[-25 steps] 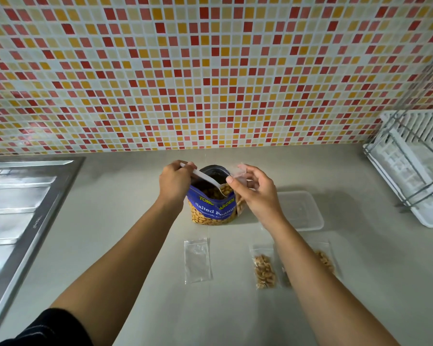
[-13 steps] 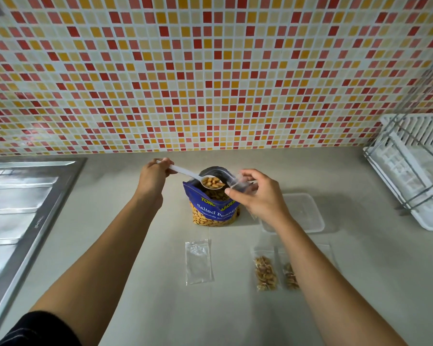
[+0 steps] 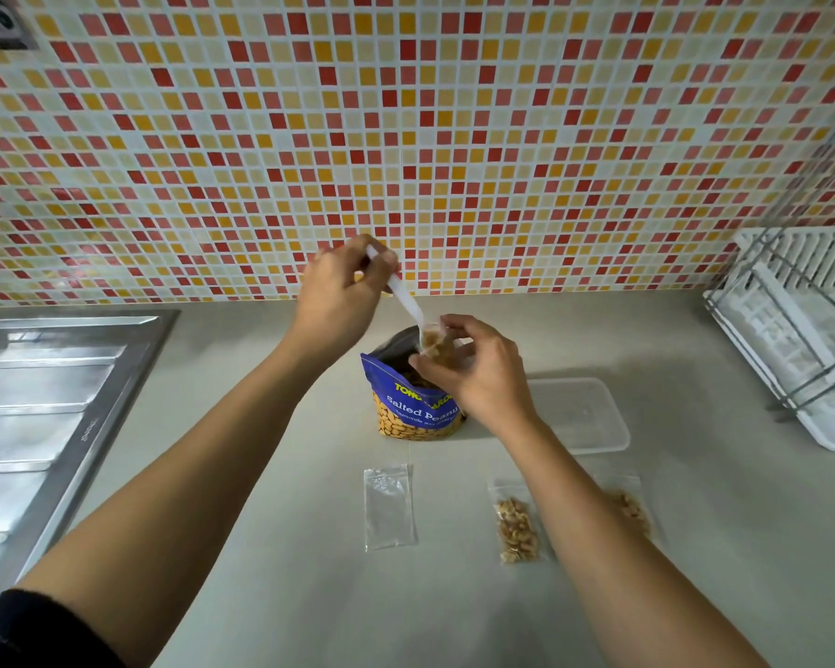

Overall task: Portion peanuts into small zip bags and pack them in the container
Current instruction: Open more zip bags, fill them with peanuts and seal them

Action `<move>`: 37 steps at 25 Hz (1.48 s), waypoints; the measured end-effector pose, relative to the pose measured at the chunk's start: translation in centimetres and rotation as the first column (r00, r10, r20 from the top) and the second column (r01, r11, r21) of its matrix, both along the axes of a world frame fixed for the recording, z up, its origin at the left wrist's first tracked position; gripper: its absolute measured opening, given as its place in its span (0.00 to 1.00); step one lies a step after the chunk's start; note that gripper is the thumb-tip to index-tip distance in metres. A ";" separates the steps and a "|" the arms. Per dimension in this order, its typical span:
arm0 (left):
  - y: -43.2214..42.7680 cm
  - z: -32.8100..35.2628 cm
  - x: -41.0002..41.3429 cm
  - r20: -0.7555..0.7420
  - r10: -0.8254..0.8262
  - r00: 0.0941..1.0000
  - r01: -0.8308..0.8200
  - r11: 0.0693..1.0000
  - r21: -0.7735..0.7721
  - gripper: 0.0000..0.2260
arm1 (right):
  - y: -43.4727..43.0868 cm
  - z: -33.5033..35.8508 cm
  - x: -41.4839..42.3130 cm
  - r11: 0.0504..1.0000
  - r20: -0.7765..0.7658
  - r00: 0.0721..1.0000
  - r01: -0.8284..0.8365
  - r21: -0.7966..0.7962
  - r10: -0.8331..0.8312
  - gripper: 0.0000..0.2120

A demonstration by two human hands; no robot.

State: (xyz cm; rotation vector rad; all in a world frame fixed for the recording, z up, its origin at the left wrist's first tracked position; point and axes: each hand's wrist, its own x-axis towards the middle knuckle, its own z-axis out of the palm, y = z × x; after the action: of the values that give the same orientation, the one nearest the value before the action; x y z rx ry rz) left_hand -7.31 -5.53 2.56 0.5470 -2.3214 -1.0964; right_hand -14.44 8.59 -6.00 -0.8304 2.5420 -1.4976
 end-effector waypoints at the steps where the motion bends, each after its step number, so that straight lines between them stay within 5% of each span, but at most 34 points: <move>1: 0.4 0.3 0.3 0.017 -0.040 0.999 0.043 0.985 -0.165 0.10 | 0.0 0.2 0.1 1.000 0.012 1.000 0.006 -0.022 -0.006 0.26; 4: 0.5 1.7 1.1 -0.115 0.032 0.993 -0.069 0.940 -0.335 0.12 | 0.2 0.4 0.2 0.997 0.108 0.994 0.013 -0.078 -0.004 0.25; 7: -0.8 2.9 1.2 -0.279 0.195 0.940 -0.203 0.979 0.000 0.12 | 1.0 0.1 0.2 0.993 0.191 0.981 0.030 -0.114 -0.008 0.24; 10: -1.5 1.0 0.9 -0.159 0.286 0.945 -0.242 0.937 0.252 0.09 | 1.9 0.1 0.2 0.982 0.254 0.967 0.065 -0.175 -0.018 0.24; 14: -0.2 -5.5 0.9 0.213 0.160 0.964 -0.190 0.973 0.128 0.11 | 3.1 1.2 -0.6 0.967 0.312 0.948 0.131 -0.218 -0.058 0.20; 17: 0.5 -7.9 1.1 0.337 0.172 0.926 -0.192 0.981 0.025 0.14 | 3.9 1.7 -1.4 0.968 0.331 0.943 0.122 -0.217 -0.044 0.21; 21: 2.5 -6.8 2.2 0.075 0.285 0.956 -0.282 0.958 -0.047 0.14 | 4.5 2.2 -1.8 0.976 0.340 0.940 0.101 -0.193 -0.031 0.23; 24: 5.0 -6.9 3.9 0.009 0.074 0.997 -0.074 0.997 -0.025 0.07 | 4.9 2.9 -1.7 0.972 0.344 0.939 0.086 -0.217 -0.007 0.23; 27: 7.2 -7.9 4.2 0.102 -0.129 0.986 0.110 0.978 0.177 0.14 | 4.9 2.9 -1.2 0.973 0.349 0.937 0.068 -0.222 0.014 0.22; 32: 9.0 -9.2 3.1 0.071 -0.093 0.993 0.066 0.946 0.316 0.11 | 5.4 2.2 -1.3 0.990 0.457 0.882 -0.062 -0.129 0.115 0.23; 35: 9.1 -10.5 3.6 0.043 -0.137 0.990 0.074 0.742 0.666 0.05 | 6.5 1.5 -1.8 0.975 0.538 0.814 -0.165 -0.146 0.219 0.12; 37: 9.3 -11.3 3.9 0.048 -0.183 0.982 0.088 0.671 0.736 0.03 | 7.1 0.8 -1.9 0.975 0.541 0.811 -0.184 -0.124 0.222 0.03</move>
State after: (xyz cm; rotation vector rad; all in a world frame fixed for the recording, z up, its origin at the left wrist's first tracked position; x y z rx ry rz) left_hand -3.37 3.75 -8.72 0.7392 -1.9495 -2.1530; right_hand -16.34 15.70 -5.22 -0.5428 1.9255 -1.4880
